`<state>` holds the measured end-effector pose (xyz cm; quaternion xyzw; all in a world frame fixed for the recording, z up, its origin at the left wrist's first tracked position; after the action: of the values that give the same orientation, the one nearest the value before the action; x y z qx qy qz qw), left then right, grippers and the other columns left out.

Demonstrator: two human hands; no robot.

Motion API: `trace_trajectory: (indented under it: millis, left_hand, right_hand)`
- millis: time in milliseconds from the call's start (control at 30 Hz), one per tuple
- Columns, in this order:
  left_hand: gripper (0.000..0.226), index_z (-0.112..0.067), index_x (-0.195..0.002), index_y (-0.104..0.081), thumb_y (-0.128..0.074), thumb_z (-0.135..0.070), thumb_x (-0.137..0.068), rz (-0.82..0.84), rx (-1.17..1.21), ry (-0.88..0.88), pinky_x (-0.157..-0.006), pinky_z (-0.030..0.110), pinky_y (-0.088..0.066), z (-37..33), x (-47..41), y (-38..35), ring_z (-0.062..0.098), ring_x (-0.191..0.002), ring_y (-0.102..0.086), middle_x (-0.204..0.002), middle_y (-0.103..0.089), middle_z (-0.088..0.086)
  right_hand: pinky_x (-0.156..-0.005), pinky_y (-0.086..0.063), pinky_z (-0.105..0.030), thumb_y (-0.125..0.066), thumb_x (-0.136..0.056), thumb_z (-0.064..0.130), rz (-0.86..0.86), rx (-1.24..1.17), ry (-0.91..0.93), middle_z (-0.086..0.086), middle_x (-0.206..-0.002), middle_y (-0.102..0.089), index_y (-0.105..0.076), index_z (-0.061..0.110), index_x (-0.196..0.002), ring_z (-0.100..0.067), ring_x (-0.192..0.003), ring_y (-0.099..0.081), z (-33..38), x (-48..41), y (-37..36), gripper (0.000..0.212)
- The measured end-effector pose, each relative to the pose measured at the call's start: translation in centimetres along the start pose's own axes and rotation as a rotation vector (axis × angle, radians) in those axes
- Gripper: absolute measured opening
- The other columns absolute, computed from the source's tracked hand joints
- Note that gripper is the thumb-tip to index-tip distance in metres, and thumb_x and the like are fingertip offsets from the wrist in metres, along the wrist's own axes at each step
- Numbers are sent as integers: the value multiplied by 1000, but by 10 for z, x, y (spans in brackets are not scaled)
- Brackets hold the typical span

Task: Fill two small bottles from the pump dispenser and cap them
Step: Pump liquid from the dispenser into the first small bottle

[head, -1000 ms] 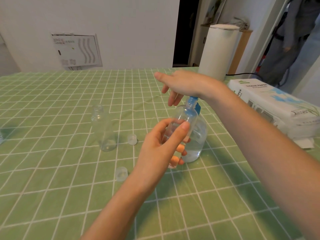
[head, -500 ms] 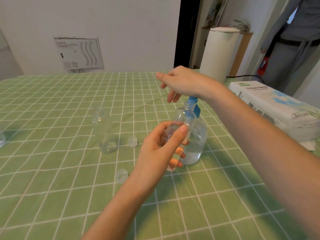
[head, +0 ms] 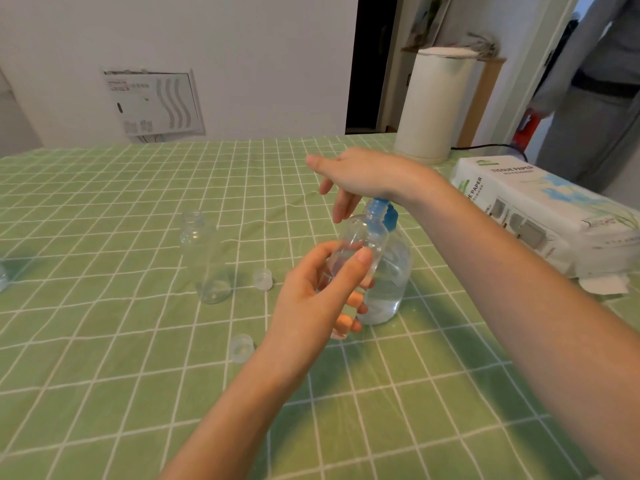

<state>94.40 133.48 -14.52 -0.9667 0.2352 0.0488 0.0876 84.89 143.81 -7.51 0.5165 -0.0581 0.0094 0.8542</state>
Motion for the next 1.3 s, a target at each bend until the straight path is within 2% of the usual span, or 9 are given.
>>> trace_trajectory:
  millis: [133,300,433,800,933,1067,1233,1300]
  left_hand:
    - [40,-27,-97,-66,-61,-50,-64,-5,-4,4,-46,18,-47,0,-1,0,7,-56,-56,-73,-65,-5]
    - [42,-25,-101,-66,-60,-48,-66,-2,4,-6,-46,17,-47,-4,-2,-2,6,-56,-56,-69,-65,-8]
    - [44,-23,-100,-65,-59,-48,-64,-4,13,-6,-46,17,-46,-4,-3,-2,7,-56,-56,-68,-64,-9]
    - [48,-23,-102,-65,-60,-49,-63,-7,4,7,-46,18,-46,-1,0,-2,7,-55,-55,-69,-64,-7]
    - [45,-25,-99,-66,-60,-51,-62,-3,2,9,-47,18,-47,-1,0,-1,9,-57,-55,-70,-64,-6]
    - [47,-27,-101,-66,-60,-53,-61,4,2,-9,-48,18,-47,-4,-1,-3,7,-58,-56,-71,-65,-8]
    - [35,-27,-97,-66,-63,-50,-70,-7,19,-8,-46,18,-46,-5,-2,-2,7,-57,-57,-69,-65,-9]
    - [37,-27,-98,-66,-61,-49,-68,-5,20,-13,-46,17,-45,-5,-2,-2,7,-57,-57,-69,-65,-9]
  right_hand:
    - [-89,-41,-38,-25,-97,56,1,-9,15,-7,-84,-74,-61,11,-113,-24,-93,-67,1,0,0,59]
    - [-83,-42,-36,-28,-97,54,-8,14,29,-7,-86,-74,-60,10,-115,-25,-93,-68,5,-3,7,57]
    - [-92,-46,-38,-28,-98,54,-23,19,55,-7,-85,-73,-60,10,-114,-24,-91,-68,8,-3,8,57]
    - [-87,-39,-38,-25,-97,56,17,7,12,-3,-83,-73,-63,12,-110,-24,-94,-66,0,-4,-2,59]
    - [-91,-43,-38,-27,-97,55,-3,-12,28,-4,-82,-73,-62,11,-110,-25,-94,-68,-1,-4,-1,58]
    - [-85,-47,-35,-29,-97,53,-40,-16,57,-6,-84,-73,-61,10,-112,-25,-91,-69,4,-2,9,56]
    - [-91,-49,-37,-30,-97,54,-50,43,65,-7,-85,-73,-61,7,-113,-26,-92,-69,10,-2,13,58]
    - [-93,-49,-39,-30,-97,54,-40,39,62,-7,-84,-73,-61,6,-112,-27,-92,-69,10,-2,12,59]
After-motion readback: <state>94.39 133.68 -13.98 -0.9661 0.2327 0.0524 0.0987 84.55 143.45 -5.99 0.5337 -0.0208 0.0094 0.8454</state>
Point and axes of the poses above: each hand's wrist, its own x-axis away from the middle knuckle, its own y-axis out of the back of the hand, z = x × y, the point moved 6 cm from there along -x, towards the middle knuckle
